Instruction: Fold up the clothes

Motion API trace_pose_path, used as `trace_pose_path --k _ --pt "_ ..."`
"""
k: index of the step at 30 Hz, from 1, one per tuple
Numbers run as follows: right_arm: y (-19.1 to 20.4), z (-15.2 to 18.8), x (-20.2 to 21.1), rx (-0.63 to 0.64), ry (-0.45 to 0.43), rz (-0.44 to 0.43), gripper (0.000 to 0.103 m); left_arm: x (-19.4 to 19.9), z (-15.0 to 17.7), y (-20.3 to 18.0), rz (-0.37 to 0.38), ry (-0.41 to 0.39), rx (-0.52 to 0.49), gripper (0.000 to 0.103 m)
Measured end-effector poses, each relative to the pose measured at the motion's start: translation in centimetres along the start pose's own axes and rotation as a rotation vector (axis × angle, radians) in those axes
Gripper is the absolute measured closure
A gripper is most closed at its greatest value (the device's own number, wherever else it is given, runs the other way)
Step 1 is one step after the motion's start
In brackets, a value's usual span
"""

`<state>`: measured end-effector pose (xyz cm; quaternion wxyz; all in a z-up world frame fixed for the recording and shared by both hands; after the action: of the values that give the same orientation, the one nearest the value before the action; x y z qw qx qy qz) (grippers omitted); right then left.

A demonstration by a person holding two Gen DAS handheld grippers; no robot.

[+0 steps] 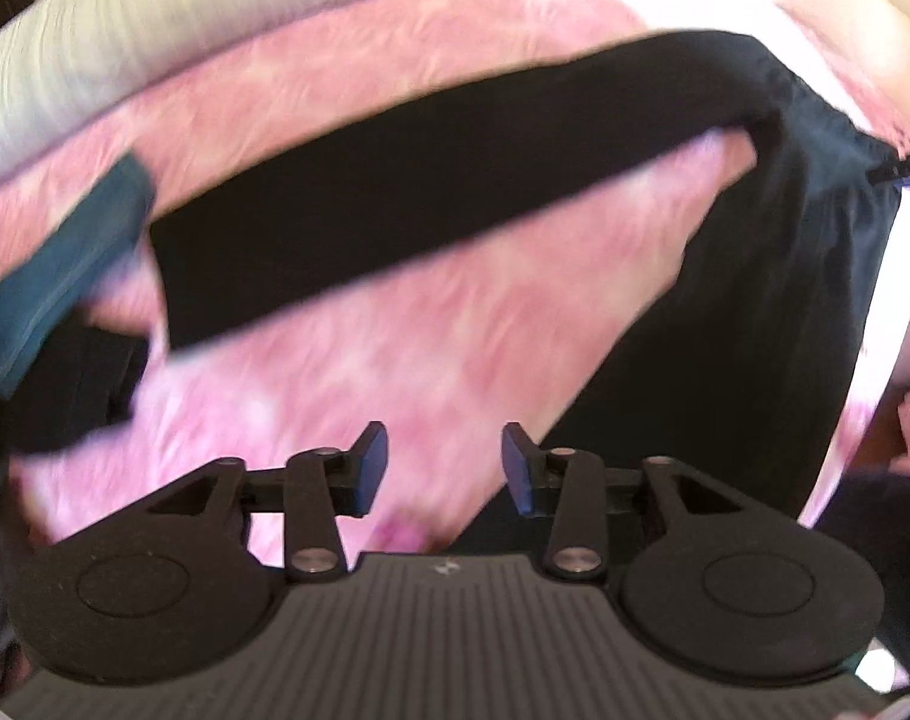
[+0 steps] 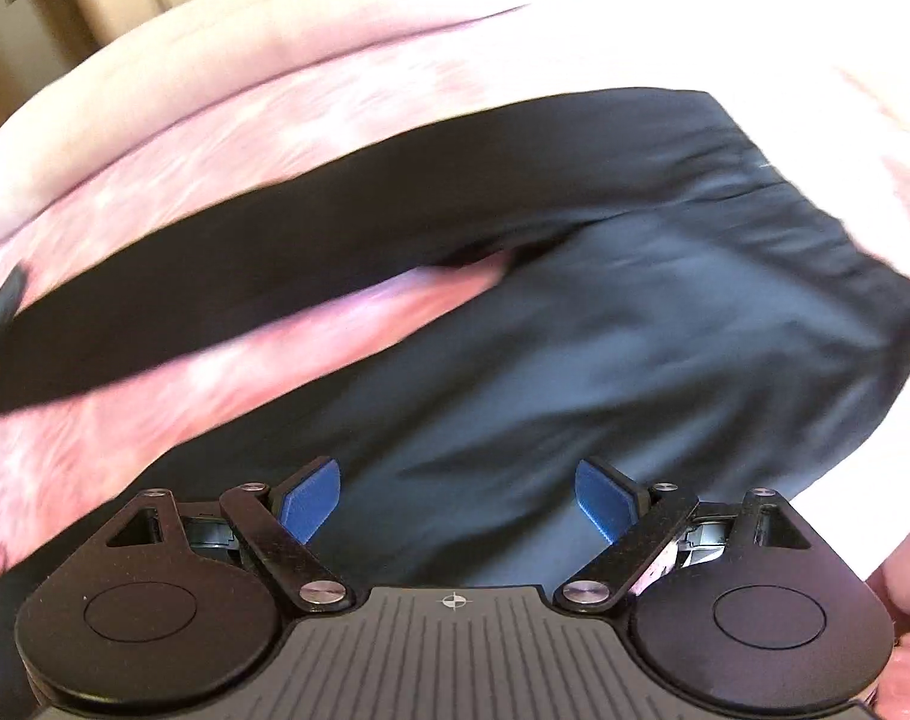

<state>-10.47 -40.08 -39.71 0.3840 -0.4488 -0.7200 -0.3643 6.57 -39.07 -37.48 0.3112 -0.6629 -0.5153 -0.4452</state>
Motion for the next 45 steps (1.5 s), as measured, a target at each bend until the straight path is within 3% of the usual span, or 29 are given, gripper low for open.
trace_pose_path --k 5,7,11,15,20,23,27,32,38,45 --pt "-7.7 -5.9 0.9 -0.048 -0.018 0.012 0.014 -0.2 -7.3 -4.6 -0.109 -0.009 0.082 0.048" --pt "-9.9 -8.1 0.7 -0.013 0.006 0.017 0.014 0.1 -9.0 -6.2 -0.144 -0.001 0.168 0.034" --pt "-13.7 -13.2 0.7 0.124 0.045 0.021 0.014 0.9 -11.4 -9.0 -0.199 0.017 0.309 0.022" --pt "-15.6 -17.8 1.6 0.188 0.041 0.009 0.014 2.9 -11.9 -9.8 -0.283 0.048 0.370 0.017" --pt "-14.3 -20.3 2.2 0.220 0.040 -0.032 0.014 7.1 -10.6 -7.7 -0.418 0.049 0.479 0.014" --pt "-11.1 -19.5 2.6 0.274 0.058 -0.090 0.014 9.6 -8.8 -6.6 -0.477 0.042 0.527 0.014" --pt "-6.6 -16.5 3.7 0.416 0.079 -0.157 0.014 12.0 -4.0 -7.0 -0.507 0.064 0.556 0.014" --pt "-4.1 -10.5 4.7 0.566 0.115 -0.145 0.014 14.8 2.4 -7.8 -0.539 0.101 0.585 0.013" --pt "-4.1 -5.4 7.0 0.600 0.131 -0.101 0.014 15.1 9.9 -11.4 -0.506 0.160 0.566 0.014" --pt "-6.8 -1.7 10.3 0.569 0.132 -0.042 0.014 13.8 13.7 -16.4 -0.435 0.195 0.538 0.014"
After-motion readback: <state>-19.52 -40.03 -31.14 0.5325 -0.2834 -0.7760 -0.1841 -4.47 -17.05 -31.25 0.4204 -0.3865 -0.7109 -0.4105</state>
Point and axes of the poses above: each gripper's, at about its wrist camera, not at the fingertips, and x roughly against the way its jaws point, y to its left, z to its underside, the point moved 10 cm from there along -x, roughly the way its jaws point, and after that the axes turned 8 degrees about -x, right-handed, at the moved point
